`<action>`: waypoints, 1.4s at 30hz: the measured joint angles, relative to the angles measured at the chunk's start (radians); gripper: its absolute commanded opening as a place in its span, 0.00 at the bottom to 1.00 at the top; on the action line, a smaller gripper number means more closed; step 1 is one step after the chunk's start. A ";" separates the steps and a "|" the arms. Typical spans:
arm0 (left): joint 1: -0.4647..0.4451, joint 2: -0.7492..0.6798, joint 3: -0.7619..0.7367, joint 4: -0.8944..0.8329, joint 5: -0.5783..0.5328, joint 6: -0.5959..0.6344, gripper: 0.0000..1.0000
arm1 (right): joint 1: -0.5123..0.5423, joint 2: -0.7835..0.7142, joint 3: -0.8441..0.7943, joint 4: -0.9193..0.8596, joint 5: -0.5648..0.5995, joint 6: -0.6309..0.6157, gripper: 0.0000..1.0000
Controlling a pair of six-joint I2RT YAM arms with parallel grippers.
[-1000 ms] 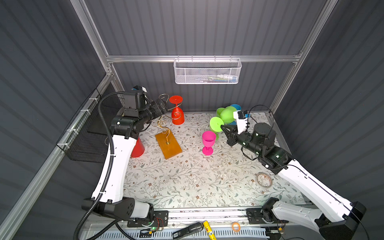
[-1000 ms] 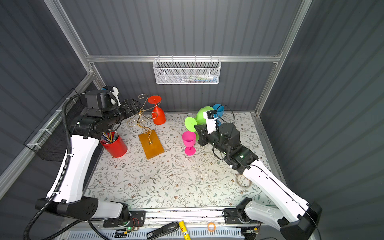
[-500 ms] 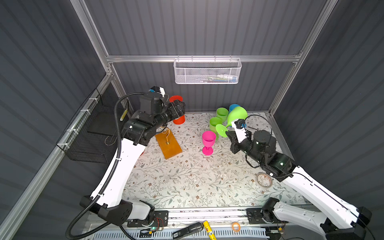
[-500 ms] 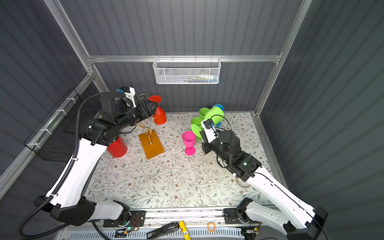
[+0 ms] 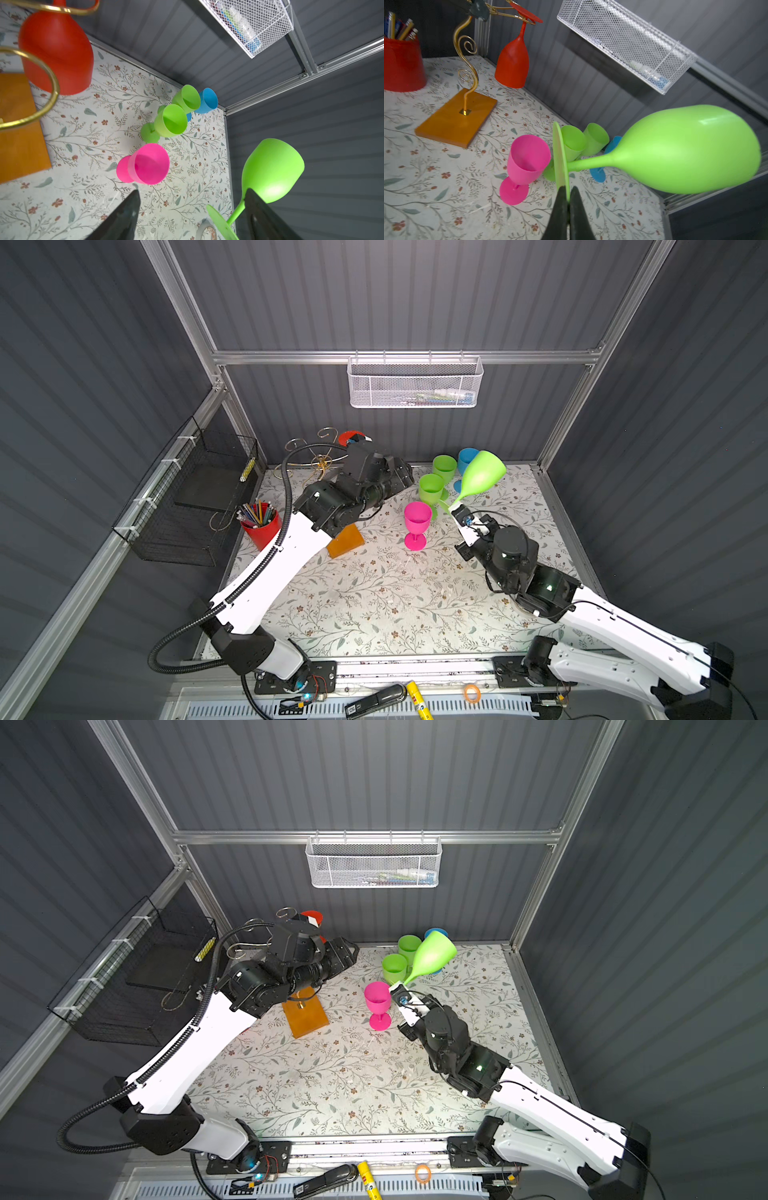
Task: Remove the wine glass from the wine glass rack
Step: 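Carry the upside-down green glass toward the table center while the left gripper approaches it, then close the left gripper on the green glass foot beside the right gripper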
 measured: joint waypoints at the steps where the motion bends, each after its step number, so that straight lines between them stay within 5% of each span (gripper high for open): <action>1: -0.005 0.007 0.010 -0.003 -0.003 -0.020 0.77 | 0.010 0.003 -0.015 0.034 0.021 -0.032 0.00; 18: -0.041 0.068 0.047 -0.016 0.082 -0.289 0.60 | 0.058 0.014 -0.167 0.454 0.084 -0.370 0.00; 37: -0.066 0.070 -0.084 0.097 0.200 -0.503 0.42 | 0.064 0.066 -0.175 0.517 0.010 -0.426 0.00; 42: -0.077 0.070 -0.104 0.100 0.205 -0.532 0.30 | 0.066 0.078 -0.175 0.526 0.007 -0.436 0.00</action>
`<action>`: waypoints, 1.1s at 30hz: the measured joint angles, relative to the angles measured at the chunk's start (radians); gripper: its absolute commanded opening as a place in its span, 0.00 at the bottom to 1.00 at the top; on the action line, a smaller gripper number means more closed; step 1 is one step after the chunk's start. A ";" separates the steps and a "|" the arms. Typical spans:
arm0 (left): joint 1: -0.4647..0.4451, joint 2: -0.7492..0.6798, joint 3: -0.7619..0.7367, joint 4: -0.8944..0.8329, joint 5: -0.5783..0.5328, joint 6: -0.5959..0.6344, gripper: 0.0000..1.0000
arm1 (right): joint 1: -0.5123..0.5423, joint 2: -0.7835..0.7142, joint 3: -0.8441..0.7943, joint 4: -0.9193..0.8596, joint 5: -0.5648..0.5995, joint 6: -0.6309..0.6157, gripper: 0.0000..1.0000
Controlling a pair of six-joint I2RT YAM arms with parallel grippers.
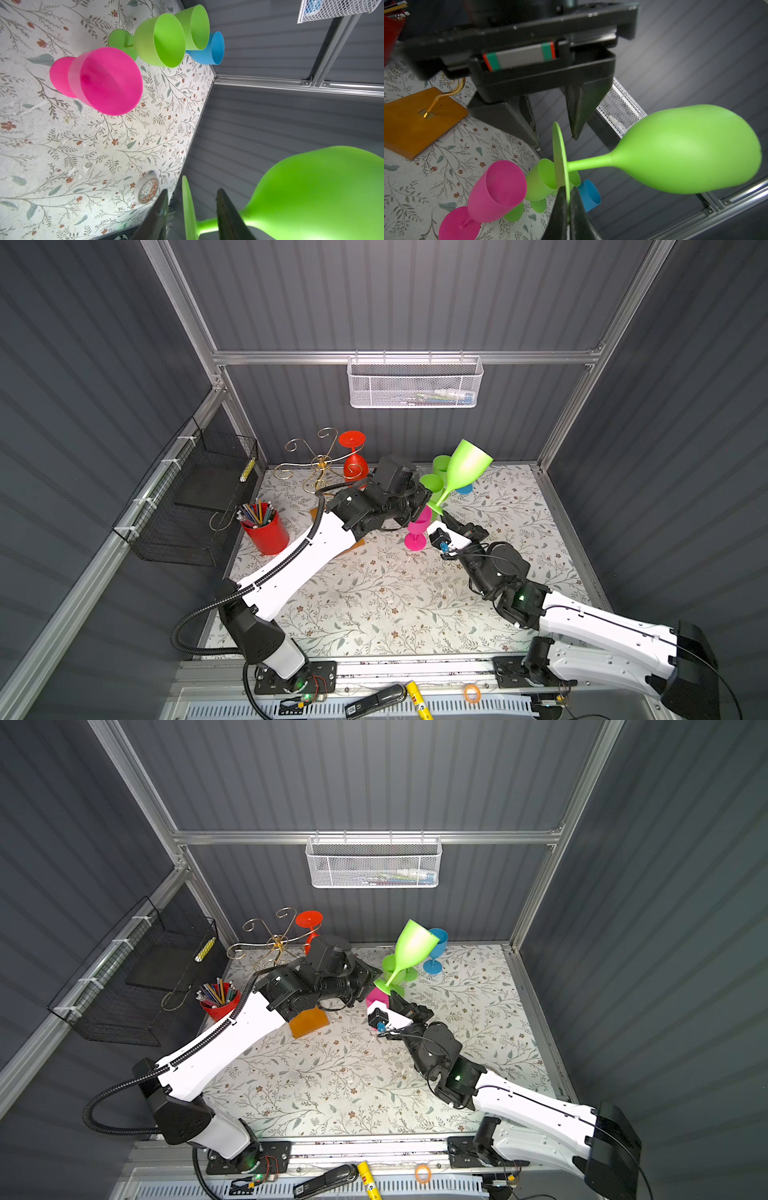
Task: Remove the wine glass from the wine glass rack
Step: 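Close the left gripper on the green glass foot beside the right gripper, then open the right gripper and draw it back from the glass held by the left gripper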
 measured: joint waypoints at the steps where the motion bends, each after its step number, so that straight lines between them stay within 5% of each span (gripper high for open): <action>1: -0.003 0.000 0.000 0.003 0.001 -0.004 0.26 | 0.000 0.004 0.000 0.004 0.000 -0.001 0.00; 9: -0.008 0.004 -0.003 0.020 0.019 -0.022 0.00 | 0.003 0.034 0.014 0.018 0.009 -0.008 0.00; 19: -0.008 0.003 -0.017 0.028 0.016 -0.045 0.00 | 0.008 0.042 0.015 0.017 0.024 -0.005 0.00; 33: -0.014 -0.022 -0.104 0.126 -0.005 -0.039 0.00 | 0.028 0.016 0.021 -0.030 -0.001 0.095 0.44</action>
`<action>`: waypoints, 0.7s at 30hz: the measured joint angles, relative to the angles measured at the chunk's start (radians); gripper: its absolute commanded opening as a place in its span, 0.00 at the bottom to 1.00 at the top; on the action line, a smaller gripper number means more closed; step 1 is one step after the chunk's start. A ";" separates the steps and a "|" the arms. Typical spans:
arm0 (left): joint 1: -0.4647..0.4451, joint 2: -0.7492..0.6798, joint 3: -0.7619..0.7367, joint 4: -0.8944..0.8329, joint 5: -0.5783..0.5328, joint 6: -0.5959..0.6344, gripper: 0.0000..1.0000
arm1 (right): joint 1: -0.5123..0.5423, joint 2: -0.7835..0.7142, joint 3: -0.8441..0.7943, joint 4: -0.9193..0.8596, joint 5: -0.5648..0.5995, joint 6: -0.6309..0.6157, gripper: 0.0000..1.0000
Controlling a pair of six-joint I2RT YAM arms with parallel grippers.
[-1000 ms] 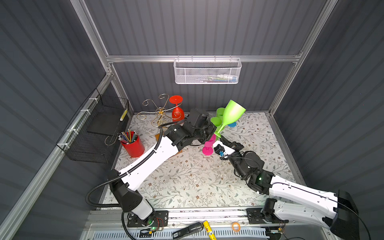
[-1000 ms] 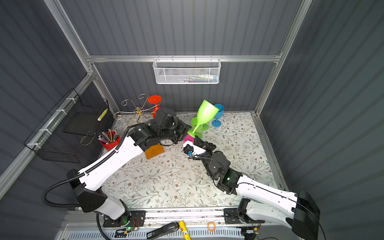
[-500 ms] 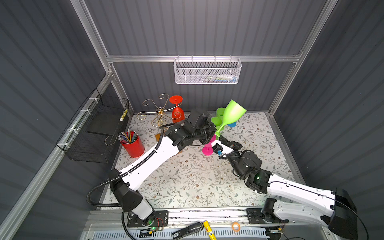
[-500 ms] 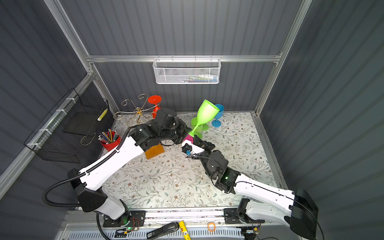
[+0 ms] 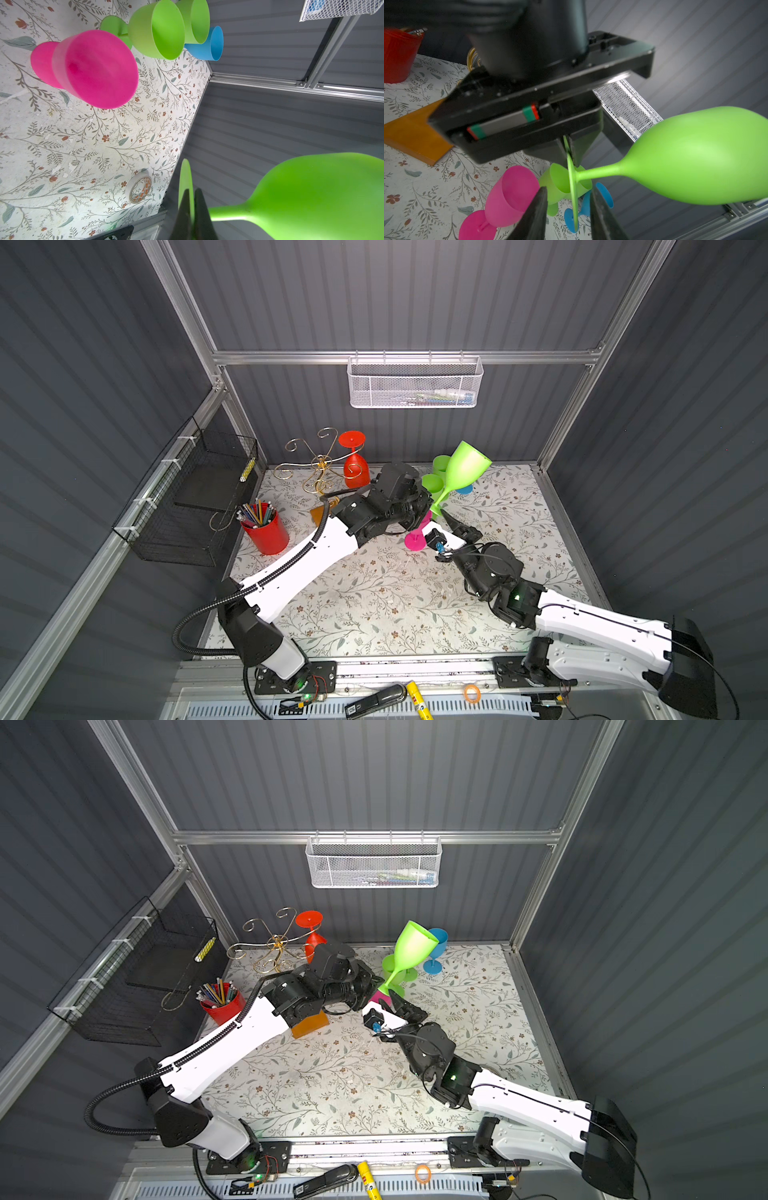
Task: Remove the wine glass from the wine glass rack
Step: 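Open the right gripper and draw it back from the glass held by the left gripper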
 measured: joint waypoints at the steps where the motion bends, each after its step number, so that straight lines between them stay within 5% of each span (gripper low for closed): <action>1: 0.000 -0.003 -0.011 0.011 -0.003 0.008 0.00 | 0.001 -0.012 0.000 -0.015 -0.003 0.015 0.47; 9: 0.005 -0.010 -0.021 0.102 -0.018 0.089 0.00 | 0.003 -0.158 0.006 -0.167 -0.031 0.156 0.74; 21: 0.072 -0.010 -0.068 0.200 0.039 0.207 0.00 | -0.023 -0.293 0.193 -0.515 -0.066 0.459 0.81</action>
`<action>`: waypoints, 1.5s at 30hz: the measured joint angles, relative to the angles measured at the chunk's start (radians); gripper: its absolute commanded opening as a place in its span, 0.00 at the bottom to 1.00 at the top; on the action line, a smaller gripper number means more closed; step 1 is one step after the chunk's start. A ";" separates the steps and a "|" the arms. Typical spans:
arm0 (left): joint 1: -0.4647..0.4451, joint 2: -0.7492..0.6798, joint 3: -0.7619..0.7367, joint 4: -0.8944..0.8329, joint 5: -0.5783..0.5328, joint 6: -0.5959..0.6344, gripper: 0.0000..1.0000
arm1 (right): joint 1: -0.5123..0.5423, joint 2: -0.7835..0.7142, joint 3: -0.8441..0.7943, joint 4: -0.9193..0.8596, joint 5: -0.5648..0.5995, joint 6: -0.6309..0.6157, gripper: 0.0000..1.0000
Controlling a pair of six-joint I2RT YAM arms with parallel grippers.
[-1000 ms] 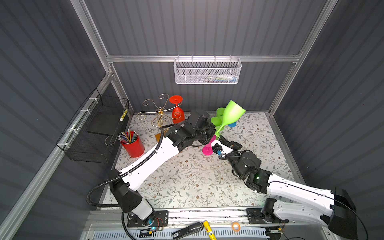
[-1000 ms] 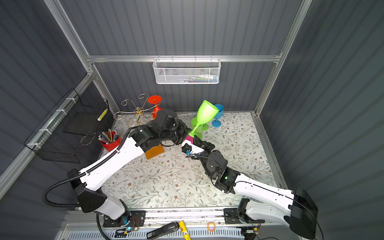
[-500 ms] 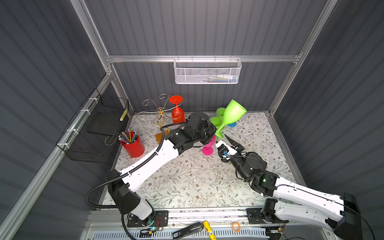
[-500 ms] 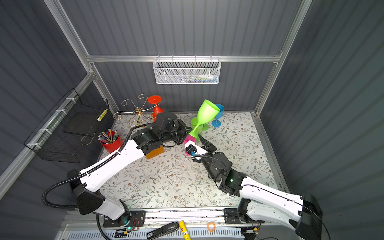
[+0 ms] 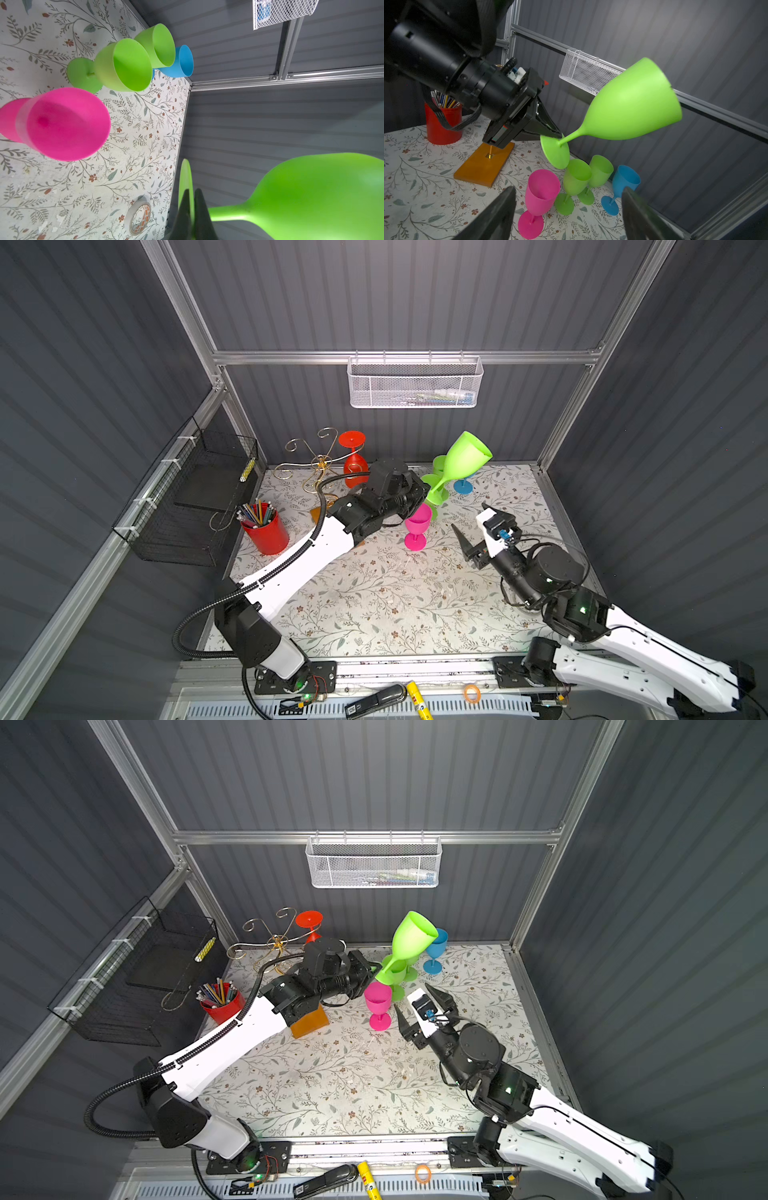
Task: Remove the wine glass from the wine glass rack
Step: 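Open the right gripper and draw it back from the glass held by the left gripper, then bring the right gripper around to the green glass bowl and close on its rim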
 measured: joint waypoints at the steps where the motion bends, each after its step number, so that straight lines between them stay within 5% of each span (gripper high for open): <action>1: 0.002 0.000 -0.002 0.006 0.004 0.010 0.00 | -0.003 0.001 0.029 -0.028 -0.003 0.024 0.81; 15: 0.004 -0.071 -0.121 0.134 0.030 0.124 0.00 | -0.053 -0.024 0.431 -0.491 -0.006 0.426 0.82; 26: 0.019 -0.134 -0.250 0.192 0.045 0.204 0.00 | -0.116 0.057 0.689 -0.769 -0.030 0.573 0.83; 45: 0.055 -0.122 -0.255 0.261 0.106 0.232 0.00 | -0.526 0.289 0.840 -0.798 -0.726 0.692 0.77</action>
